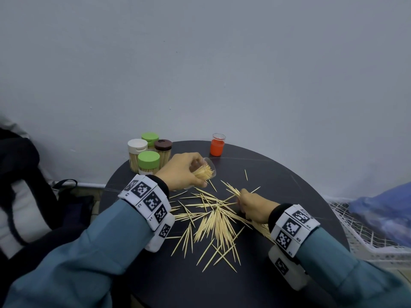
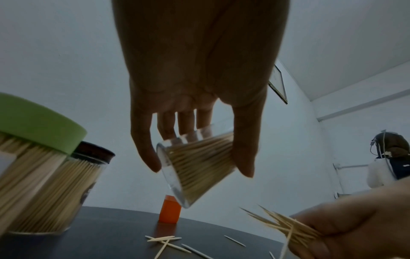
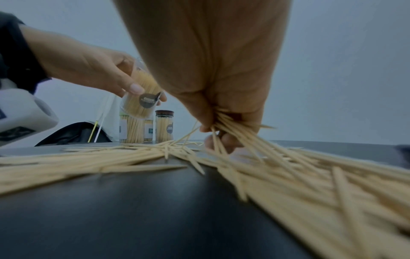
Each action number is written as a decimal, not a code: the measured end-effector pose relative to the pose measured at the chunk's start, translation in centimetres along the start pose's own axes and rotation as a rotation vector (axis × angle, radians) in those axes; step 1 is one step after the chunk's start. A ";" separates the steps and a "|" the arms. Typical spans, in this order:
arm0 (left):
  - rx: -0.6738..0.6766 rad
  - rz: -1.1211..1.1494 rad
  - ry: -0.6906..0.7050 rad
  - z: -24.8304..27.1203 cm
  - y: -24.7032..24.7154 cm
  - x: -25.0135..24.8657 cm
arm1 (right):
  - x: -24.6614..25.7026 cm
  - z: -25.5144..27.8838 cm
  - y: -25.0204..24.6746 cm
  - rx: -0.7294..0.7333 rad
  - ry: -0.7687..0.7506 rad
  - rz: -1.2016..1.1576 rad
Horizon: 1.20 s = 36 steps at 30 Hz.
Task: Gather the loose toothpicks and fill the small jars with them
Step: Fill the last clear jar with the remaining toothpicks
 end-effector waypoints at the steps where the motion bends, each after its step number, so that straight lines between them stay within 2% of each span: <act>1: 0.006 0.002 0.000 0.0 0.0 0.0 | -0.1 -0.1 0.0 -0.016 -0.005 -0.019; 7: 0.029 0.052 -0.013 0.0 -0.1 0.1 | -0.3 -0.1 -0.9 -0.098 -0.064 -0.131; 15: 0.135 0.160 -0.031 -0.1 0.7 0.1 | 2.1 -0.5 -4.5 -0.345 -0.224 -0.944; 20: 0.165 0.188 -0.041 0.0 0.7 0.1 | 4.5 -1.7 -6.3 -0.552 -0.399 -1.230; 23: 0.162 0.204 -0.038 0.2 0.6 0.1 | 6.4 -2.5 -7.2 -0.625 -0.507 -1.396; 27: 0.090 0.239 -0.024 0.5 0.0 0.5 | 8.9 -3.9 -7.8 -0.636 -0.603 -1.525; 31: 0.004 0.249 0.002 0.8 -0.8 1.0 | 10.6 -5.1 -7.2 -0.622 -0.634 -1.506; 36: -0.053 0.296 0.001 1.0 -1.8 1.6 | 11.4 -6.5 -7.4 -0.557 -0.667 -1.656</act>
Point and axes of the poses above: each hand's wrist, its own z-axis away from the middle knuckle, its own y-axis out of the palm, x = y × z, the point moved 2 cm from there along -z, towards the middle knuckle, and after that the axes turned 4 degrees about -y, right-handed, at the moved point
